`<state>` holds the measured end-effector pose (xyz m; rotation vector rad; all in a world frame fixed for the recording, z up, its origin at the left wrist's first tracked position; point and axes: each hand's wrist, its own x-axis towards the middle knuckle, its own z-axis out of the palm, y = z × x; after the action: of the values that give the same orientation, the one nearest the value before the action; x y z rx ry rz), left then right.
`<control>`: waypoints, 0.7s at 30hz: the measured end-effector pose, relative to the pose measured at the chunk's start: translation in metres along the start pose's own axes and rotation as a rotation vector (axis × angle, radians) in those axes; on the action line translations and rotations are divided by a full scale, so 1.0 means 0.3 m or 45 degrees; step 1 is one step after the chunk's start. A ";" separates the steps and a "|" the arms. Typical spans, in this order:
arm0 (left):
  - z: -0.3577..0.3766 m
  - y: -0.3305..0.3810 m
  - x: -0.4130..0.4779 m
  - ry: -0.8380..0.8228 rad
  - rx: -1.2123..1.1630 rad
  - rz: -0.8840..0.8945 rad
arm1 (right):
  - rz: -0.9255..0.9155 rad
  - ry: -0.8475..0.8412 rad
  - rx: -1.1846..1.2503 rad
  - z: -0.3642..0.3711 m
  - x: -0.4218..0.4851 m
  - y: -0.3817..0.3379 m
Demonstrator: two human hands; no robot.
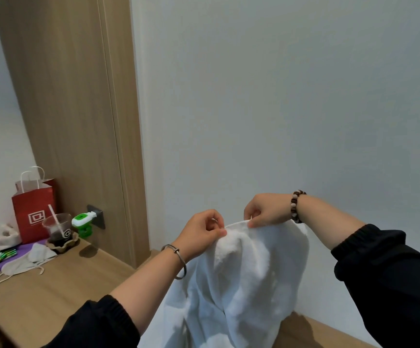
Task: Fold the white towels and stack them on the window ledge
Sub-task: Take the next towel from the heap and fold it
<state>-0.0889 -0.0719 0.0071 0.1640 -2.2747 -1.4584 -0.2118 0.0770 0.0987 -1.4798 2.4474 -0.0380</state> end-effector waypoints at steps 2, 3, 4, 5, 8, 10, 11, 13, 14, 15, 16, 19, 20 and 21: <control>0.011 0.003 0.005 -0.002 -0.010 0.018 | -0.016 -0.059 -0.016 0.020 0.011 -0.020; 0.016 0.005 0.006 -0.003 -0.012 0.025 | -0.024 -0.062 -0.017 0.027 0.016 -0.027; 0.019 0.007 0.006 0.003 -0.012 0.031 | -0.028 -0.045 -0.014 0.032 0.019 -0.029; 0.022 0.008 0.003 0.020 -0.011 0.033 | -0.032 -0.011 -0.004 0.033 0.020 -0.030; 0.027 -0.006 -0.014 0.077 0.042 0.017 | -0.031 0.101 -0.018 0.027 0.024 -0.037; 0.033 -0.027 -0.024 0.073 0.136 -0.002 | -0.037 0.161 -0.036 0.025 0.032 -0.049; 0.037 -0.038 -0.026 0.073 0.194 -0.013 | -0.034 0.191 -0.044 0.026 0.037 -0.055; 0.044 -0.050 -0.024 0.104 0.287 -0.048 | -0.020 0.271 -0.088 0.033 0.045 -0.063; 0.045 -0.051 -0.020 0.136 0.330 -0.071 | -0.015 0.332 -0.128 0.037 0.049 -0.069; 0.043 -0.050 -0.014 0.174 0.380 -0.091 | -0.010 0.397 -0.176 0.040 0.051 -0.077; 0.040 -0.047 -0.008 0.215 0.439 -0.102 | -0.008 0.458 -0.234 0.044 0.054 -0.086; 0.020 -0.040 0.007 0.304 0.569 -0.147 | -0.034 0.594 -0.448 0.055 0.061 -0.118; 0.014 -0.043 0.009 0.317 0.610 -0.174 | -0.052 0.635 -0.507 0.058 0.064 -0.124; 0.012 -0.055 0.010 0.310 0.665 -0.206 | -0.070 0.680 -0.551 0.057 0.064 -0.129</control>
<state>-0.0951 -0.0772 -0.0080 0.6559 -2.4237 -0.8222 -0.1824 0.0441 0.0844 -1.9195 2.9748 0.1060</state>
